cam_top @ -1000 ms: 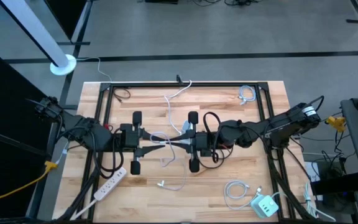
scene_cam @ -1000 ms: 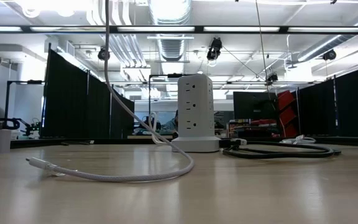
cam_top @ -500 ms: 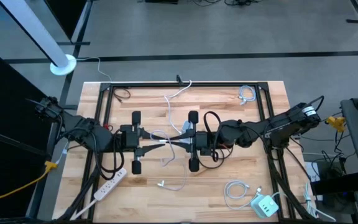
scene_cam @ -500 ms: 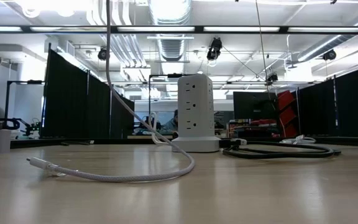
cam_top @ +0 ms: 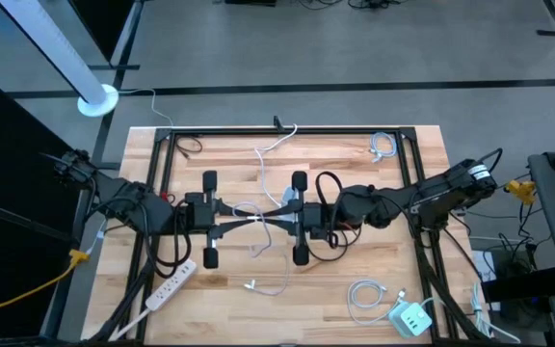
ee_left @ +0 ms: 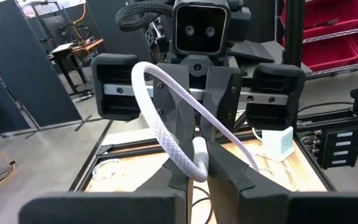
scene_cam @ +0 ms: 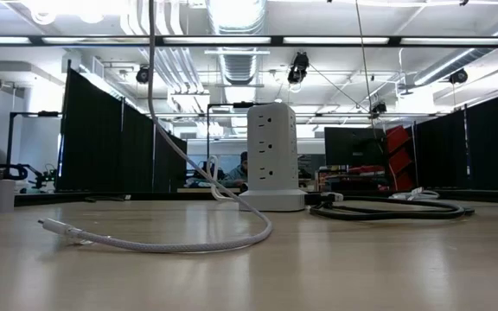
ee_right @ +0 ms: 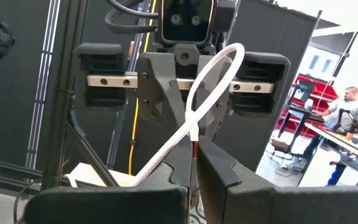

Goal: Plug in charger cables
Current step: Insert the center white charger cable into the bottom left white outlet extension

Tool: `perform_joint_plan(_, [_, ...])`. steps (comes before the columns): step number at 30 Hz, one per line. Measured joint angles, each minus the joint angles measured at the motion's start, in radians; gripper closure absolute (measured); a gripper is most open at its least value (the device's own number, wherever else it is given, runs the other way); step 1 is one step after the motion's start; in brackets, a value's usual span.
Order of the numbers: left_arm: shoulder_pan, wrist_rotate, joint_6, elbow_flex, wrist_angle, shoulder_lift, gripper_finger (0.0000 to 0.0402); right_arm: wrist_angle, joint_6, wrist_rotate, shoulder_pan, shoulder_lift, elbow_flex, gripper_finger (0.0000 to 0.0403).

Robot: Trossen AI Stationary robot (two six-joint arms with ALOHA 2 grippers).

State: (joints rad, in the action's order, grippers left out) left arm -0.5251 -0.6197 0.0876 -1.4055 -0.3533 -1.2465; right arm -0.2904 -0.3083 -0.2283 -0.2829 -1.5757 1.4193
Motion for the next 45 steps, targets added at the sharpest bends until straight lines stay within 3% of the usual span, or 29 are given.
perform_joint_plan(6, [0.002,-0.005,0.037,0.000,-0.027,0.003,0.0381,0.014,0.002,-0.002,0.000,0.000,0.000,0.0391])
perform_joint_plan(12, [0.002,0.002,0.102,0.000,-0.082,0.035,0.0381,0.147,0.052,-0.007,0.000,0.021,0.000,0.0325])
perform_joint_plan(17, [0.002,0.017,0.018,0.000,-0.246,0.059,0.0381,0.304,0.100,-0.008,0.000,0.055,0.000,0.0275])
perform_joint_plan(22, [0.002,0.192,-0.174,-0.002,-0.511,0.062,0.0381,0.468,0.183,-0.088,0.000,0.076,0.000,0.0251])
perform_joint_plan(27, [-0.002,0.364,-0.319,0.001,-0.833,0.000,0.0381,0.565,0.279,-0.114,0.000,0.074,0.000,0.0245])
perform_joint_plan(32, [-0.014,0.516,-0.287,0.009,-0.992,-0.089,0.0381,0.570,0.337,-0.114,0.002,0.058,0.000,0.0253])
perform_joint_plan(39, [-0.095,0.639,-0.135,0.084,-1.009,-0.199,0.0381,0.570,0.415,-0.114,0.004,0.035,0.000,0.0272])
perform_joint_plan(45, [-0.104,0.672,-0.143,0.246,-0.932,-0.161,0.0381,0.569,0.432,-0.113,0.004,0.012,0.000,0.0286])
